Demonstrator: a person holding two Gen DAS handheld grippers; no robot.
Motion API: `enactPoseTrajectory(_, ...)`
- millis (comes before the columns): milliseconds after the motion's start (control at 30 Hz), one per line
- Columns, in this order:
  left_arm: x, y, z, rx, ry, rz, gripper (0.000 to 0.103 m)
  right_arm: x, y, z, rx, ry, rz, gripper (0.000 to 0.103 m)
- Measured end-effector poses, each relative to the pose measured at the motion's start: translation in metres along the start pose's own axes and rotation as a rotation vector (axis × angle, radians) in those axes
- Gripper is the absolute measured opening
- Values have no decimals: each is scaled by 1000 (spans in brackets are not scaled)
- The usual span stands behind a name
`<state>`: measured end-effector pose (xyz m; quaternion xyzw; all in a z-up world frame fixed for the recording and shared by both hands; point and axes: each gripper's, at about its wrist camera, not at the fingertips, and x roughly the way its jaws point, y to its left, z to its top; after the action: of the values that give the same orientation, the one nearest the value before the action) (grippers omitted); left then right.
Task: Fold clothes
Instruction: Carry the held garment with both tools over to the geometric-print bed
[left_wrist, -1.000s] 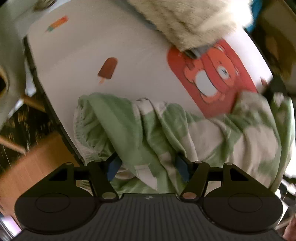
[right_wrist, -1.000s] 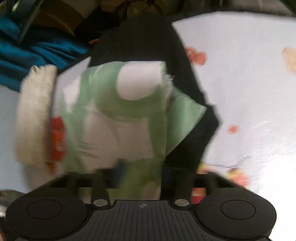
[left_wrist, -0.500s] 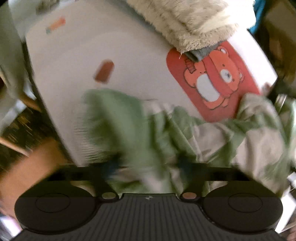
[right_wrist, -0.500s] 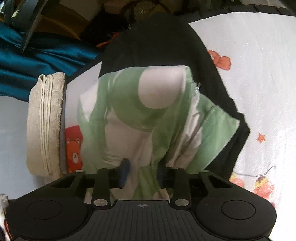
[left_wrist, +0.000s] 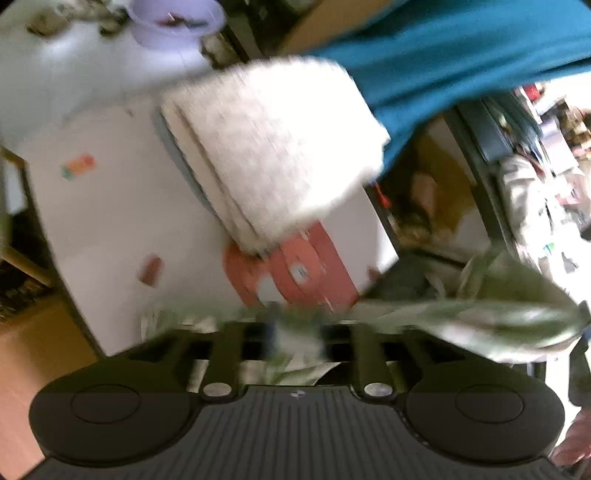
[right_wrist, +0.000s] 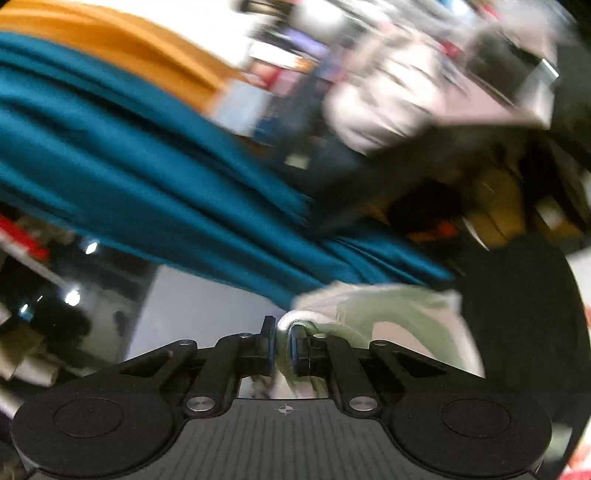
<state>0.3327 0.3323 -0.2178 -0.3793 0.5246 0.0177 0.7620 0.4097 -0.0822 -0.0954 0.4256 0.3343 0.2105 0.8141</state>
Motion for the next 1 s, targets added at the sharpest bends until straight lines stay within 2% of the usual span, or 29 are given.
enactPoseTrajectory(67, 21, 6, -9, -30, 48, -31, 70, -12, 19, 3, -40, -8, 4, 7)
enactPoseTrajectory(133, 41, 18, -19, -134, 89, -83, 70, -20, 23, 0, -65, -6, -39, 7)
enactPoseTrajectory(200, 58, 31, -29, -234, 119, -120, 70, -27, 13, -11, -50, 12, -103, 7)
enactPoseTrajectory(267, 69, 35, -36, -271, 130, -107, 70, -37, -5, -25, -20, 26, -176, 7)
enactPoseTrajectory(367, 79, 26, -43, -215, 124, -56, 73, -53, -39, -49, 36, 43, -293, 7)
enactPoseTrajectory(433, 82, 19, -42, -166, 104, -43, 81, -64, -61, -66, 74, 54, -370, 7)
enactPoseTrajectory(500, 86, 13, -32, -115, 111, -55, 90, -74, -84, -82, 112, 66, -448, 7)
enactPoseTrajectory(600, 106, -2, -21, -48, 135, -23, 93, -90, -116, -106, 166, 82, -559, 7)
enactPoseTrajectory(667, 121, -9, -17, -10, 143, 14, 93, -95, -126, -115, 179, 91, -586, 7)
enactPoseTrajectory(767, 140, -14, -12, -17, 129, 44, 93, -87, -135, -117, 181, 114, -603, 7)
enactPoseTrajectory(867, 165, -16, -7, -22, 155, 52, 93, -81, -143, -117, 182, 136, -618, 8)
enactPoseTrajectory(967, 189, -13, -7, -20, 210, 93, 93, -78, -149, -114, 188, 151, -638, 8)
enactPoseTrajectory(1000, 189, -12, -7, -24, 193, 85, 94, -77, -152, -113, 193, 155, -639, 8)
